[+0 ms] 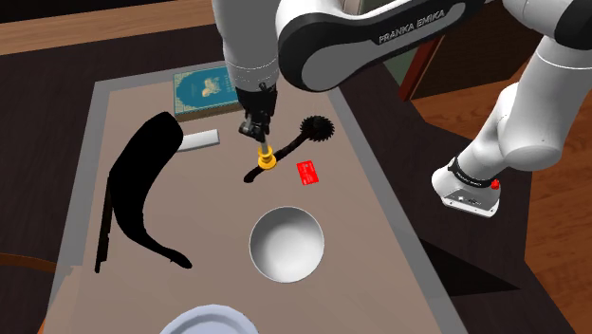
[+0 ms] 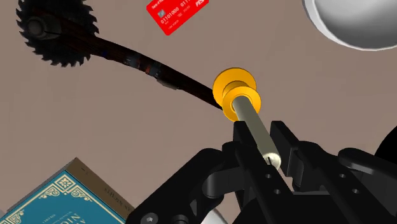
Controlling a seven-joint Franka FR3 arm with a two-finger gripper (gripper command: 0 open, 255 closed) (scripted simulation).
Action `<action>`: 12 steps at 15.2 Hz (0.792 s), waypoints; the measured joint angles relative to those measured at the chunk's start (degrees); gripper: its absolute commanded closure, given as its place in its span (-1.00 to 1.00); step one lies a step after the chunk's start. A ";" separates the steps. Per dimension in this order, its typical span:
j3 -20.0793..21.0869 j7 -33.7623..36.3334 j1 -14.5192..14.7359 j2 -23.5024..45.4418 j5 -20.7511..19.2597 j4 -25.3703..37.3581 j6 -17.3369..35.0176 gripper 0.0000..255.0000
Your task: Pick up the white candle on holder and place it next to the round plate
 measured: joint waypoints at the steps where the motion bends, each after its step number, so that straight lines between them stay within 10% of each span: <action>1: 0.03 0.02 0.14 0.22 -0.07 1.18 -0.98 1.00; 12: 0.29 -0.30 0.83 0.47 -0.04 10.13 -9.68 1.00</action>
